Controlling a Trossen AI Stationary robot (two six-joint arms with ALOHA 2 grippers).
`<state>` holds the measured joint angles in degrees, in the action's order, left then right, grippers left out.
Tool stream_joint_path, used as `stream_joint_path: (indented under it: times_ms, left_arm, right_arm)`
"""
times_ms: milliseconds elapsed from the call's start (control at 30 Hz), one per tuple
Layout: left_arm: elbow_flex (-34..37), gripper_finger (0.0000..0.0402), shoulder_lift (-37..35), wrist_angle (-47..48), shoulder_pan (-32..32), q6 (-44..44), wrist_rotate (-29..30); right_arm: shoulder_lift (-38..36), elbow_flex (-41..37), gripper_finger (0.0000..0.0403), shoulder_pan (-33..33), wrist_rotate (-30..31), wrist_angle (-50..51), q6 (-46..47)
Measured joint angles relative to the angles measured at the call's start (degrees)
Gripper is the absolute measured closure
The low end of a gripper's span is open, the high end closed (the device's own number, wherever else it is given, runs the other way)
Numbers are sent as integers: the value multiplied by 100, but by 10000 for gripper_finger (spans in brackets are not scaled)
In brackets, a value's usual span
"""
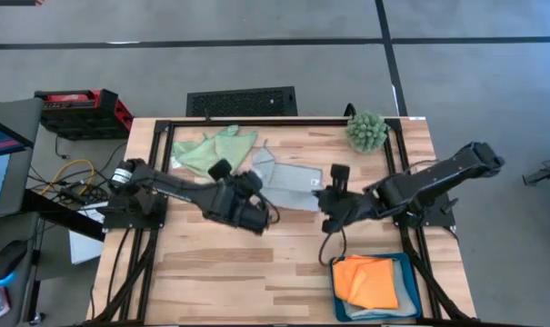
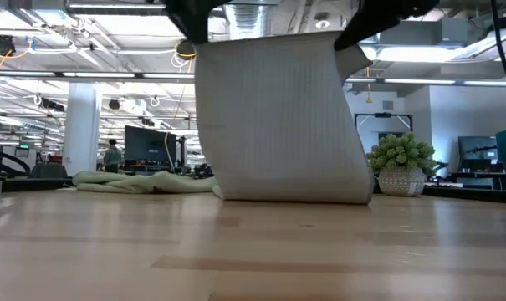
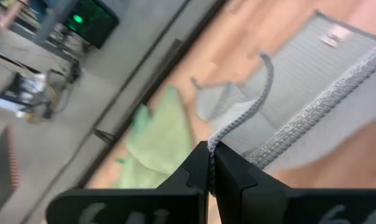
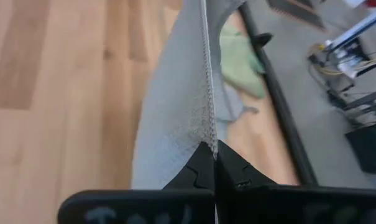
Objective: Fold microfiber towels
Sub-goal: Fold the gray towel
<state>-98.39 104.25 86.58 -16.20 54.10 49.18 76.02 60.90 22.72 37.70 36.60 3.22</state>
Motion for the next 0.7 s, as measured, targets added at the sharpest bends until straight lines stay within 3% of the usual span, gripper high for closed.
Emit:
stream_joint_path:
  times_ms: [467,700]
  left_arm:
    - [1665,401,-4,-2295,-678,179,-1740]
    - [1997,401,-4,-2721,-823,156,-2205]
  right_arm:
    - [1437,-10,395,741,-925,-106,1212]
    - [1837,-10,395,842,-1288,-584,1325]
